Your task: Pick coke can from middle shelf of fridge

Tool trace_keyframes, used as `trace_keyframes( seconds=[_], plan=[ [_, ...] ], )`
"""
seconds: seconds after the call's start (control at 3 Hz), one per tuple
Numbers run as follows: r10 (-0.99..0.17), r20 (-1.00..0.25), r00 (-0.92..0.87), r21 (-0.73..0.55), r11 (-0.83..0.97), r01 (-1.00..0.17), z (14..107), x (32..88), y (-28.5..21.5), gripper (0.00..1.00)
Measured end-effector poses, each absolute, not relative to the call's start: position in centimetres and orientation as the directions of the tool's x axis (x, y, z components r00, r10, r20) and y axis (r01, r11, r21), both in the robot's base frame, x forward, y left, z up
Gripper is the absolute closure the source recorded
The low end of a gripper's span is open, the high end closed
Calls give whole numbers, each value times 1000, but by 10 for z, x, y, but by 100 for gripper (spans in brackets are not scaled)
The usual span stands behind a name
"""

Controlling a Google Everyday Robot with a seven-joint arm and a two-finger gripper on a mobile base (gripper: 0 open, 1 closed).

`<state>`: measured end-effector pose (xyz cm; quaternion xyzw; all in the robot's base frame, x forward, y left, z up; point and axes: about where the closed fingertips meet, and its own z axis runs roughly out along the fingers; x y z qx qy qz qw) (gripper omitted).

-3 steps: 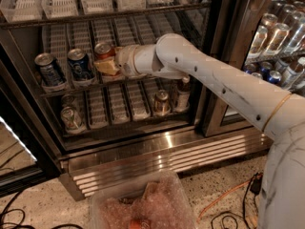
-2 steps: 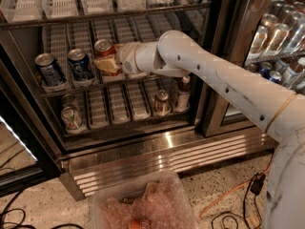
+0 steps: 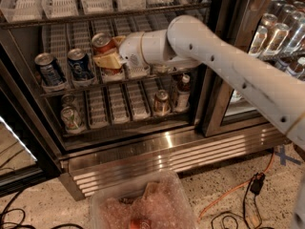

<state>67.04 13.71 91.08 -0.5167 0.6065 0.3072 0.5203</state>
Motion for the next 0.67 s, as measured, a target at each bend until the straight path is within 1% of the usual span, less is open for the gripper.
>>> trace_keyframes(
  seconds=[0.33, 0.67],
  plan=[
    [-327, -914, 241, -307, 167, -937, 983, 620, 103, 100],
    [-347, -882, 317, -355, 50, -933, 1011, 577, 79, 100]
  ],
)
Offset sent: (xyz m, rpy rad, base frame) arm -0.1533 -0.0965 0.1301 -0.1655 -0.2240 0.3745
